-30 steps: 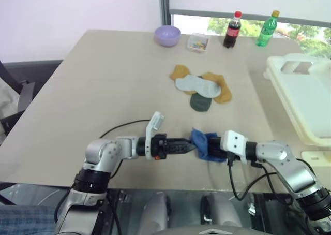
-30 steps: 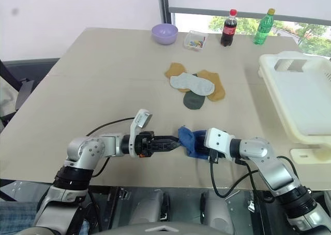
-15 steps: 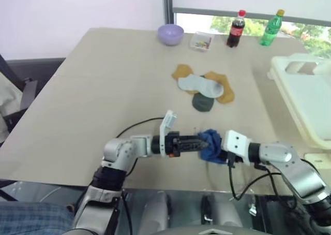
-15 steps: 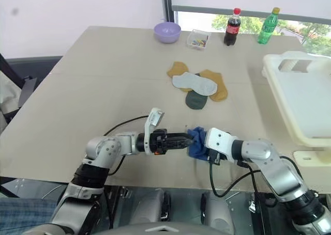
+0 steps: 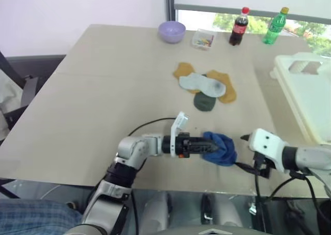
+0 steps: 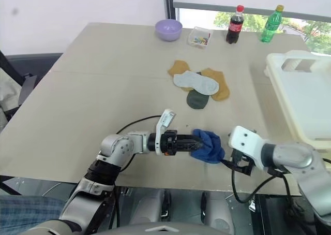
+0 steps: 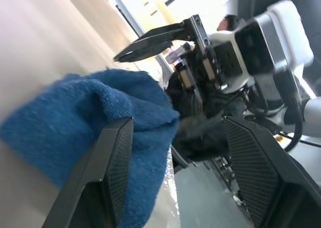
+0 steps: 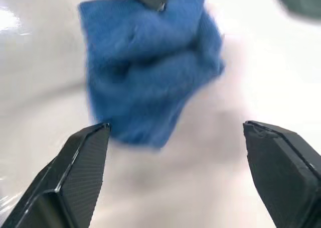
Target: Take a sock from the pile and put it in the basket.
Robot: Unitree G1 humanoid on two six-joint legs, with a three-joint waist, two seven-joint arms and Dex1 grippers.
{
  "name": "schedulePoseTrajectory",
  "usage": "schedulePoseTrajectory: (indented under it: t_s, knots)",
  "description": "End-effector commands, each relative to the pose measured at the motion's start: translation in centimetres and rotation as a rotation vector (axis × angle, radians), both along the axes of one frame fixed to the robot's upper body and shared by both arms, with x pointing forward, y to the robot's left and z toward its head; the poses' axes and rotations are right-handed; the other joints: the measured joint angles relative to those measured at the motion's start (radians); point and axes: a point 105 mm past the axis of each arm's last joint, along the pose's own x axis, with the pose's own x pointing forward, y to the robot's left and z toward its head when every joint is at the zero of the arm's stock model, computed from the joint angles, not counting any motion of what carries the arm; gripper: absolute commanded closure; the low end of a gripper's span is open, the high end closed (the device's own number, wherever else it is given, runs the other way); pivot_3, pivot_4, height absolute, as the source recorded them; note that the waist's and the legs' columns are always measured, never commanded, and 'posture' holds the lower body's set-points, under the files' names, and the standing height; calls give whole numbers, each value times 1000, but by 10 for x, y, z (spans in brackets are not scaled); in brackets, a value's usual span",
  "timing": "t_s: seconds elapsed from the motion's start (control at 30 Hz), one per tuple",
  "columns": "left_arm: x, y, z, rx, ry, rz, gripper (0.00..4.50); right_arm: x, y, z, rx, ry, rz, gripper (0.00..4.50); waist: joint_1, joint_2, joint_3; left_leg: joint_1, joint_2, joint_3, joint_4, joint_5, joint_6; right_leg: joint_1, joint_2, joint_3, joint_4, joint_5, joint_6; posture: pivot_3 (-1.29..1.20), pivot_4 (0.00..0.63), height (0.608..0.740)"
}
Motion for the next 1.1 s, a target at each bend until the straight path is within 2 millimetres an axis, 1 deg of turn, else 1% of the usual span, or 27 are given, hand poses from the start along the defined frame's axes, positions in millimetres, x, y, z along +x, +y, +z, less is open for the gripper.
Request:
schedulePoseTrajectory:
  t_s: [0.03,0.13,0.2,0.27,0.33,0.43,0.5,0.53,0.6,0.7,0.73,0.77,0.8,0.87,1.0,1.07,1.1]
  knots:
    - [-2,-7,8,-34,-24,-38,1459,-5,11,11,118,11,-52,74,-2,0,0,0,0,0,0,0,0,0,0,0,0,0,0,0,150,736]
    - [-2,-8,7,-29,-28,-44,1459,-3,19,12,207,27,-96,74,-1,0,0,1,0,0,1,0,0,0,0,0,1,0,0,0,150,736]
    - [-2,-8,6,-27,-28,-45,1459,2,26,16,295,32,-139,74,-1,0,0,1,0,0,1,0,0,0,0,1,1,0,0,0,150,736]
    - [-1,-8,6,-27,-28,-45,1459,11,25,14,303,26,-206,74,-1,0,0,0,0,0,1,0,0,0,0,1,1,0,0,0,150,736]
    - [-1,-8,6,-26,-30,-46,1459,17,20,5,250,25,-260,74,-1,1,0,0,0,0,1,0,0,0,0,1,1,0,0,0,150,736]
    - [0,-9,6,-29,-31,-46,1459,23,16,-3,249,46,-321,74,0,1,0,0,-1,0,1,0,0,0,-1,1,1,0,0,0,150,736]
    - [0,-8,6,-28,-35,-45,1459,26,15,-9,289,87,-386,74,-1,1,0,0,-1,1,1,0,0,0,0,1,1,0,0,0,150,736]
    - [0,-8,6,-27,-36,-45,1459,25,14,-14,329,135,-424,74,-1,1,0,0,-1,0,1,0,0,0,0,1,1,0,0,0,150,736]
    - [-1,-7,5,-28,-35,-46,1459,21,14,-25,402,236,-474,74,-1,1,0,0,0,0,0,0,0,0,0,1,2,1,0,0,150,736]
    - [-2,-7,4,-26,-35,-47,1459,18,13,-34,462,330,-530,74,-1,1,0,0,0,0,1,0,0,0,0,1,2,1,-1,0,150,736]
    - [-2,-6,4,-25,-35,-47,1459,16,14,-37,488,368,-541,454,-1,1,0,0,0,0,1,0,0,0,0,1,2,1,-1,0,150,736]
    - [-2,-6,3,-24,-35,-47,1459,15,15,-38,505,393,-547,568,-2,1,0,0,0,0,1,0,0,0,0,1,2,1,0,0,150,736]
    - [-2,-6,3,-22,-35,-46,1459,13,16,-41,532,429,-554,796,-2,1,0,0,0,0,1,0,0,0,0,1,2,0,0,0,150,736]
    - [-2,-6,2,-20,-34,-43,1459,6,21,-45,566,494,-542,1527,-2,1,0,1,0,0,1,0,0,0,0,1,2,0,0,0,150,736]
    - [-1,-4,1,-17,-37,-36,1459,1,30,-49,601,550,-531,3446,-4,1,0,1,0,0,0,0,0,0,1,1,2,1,-1,0,150,736]
    - [1,-3,1,-16,-43,-29,1459,2,33,-49,620,557,-527,4217,-6,2,-1,1,0,0,0,0,0,0,1,1,2,2,-2,0,150,736]
    - [1,-2,1,-16,-45,-27,1459,2,35,-48,632,562,-526,4463,-6,2,-1,1,0,0,0,0,0,0,1,1,2,2,-2,0,150,736]
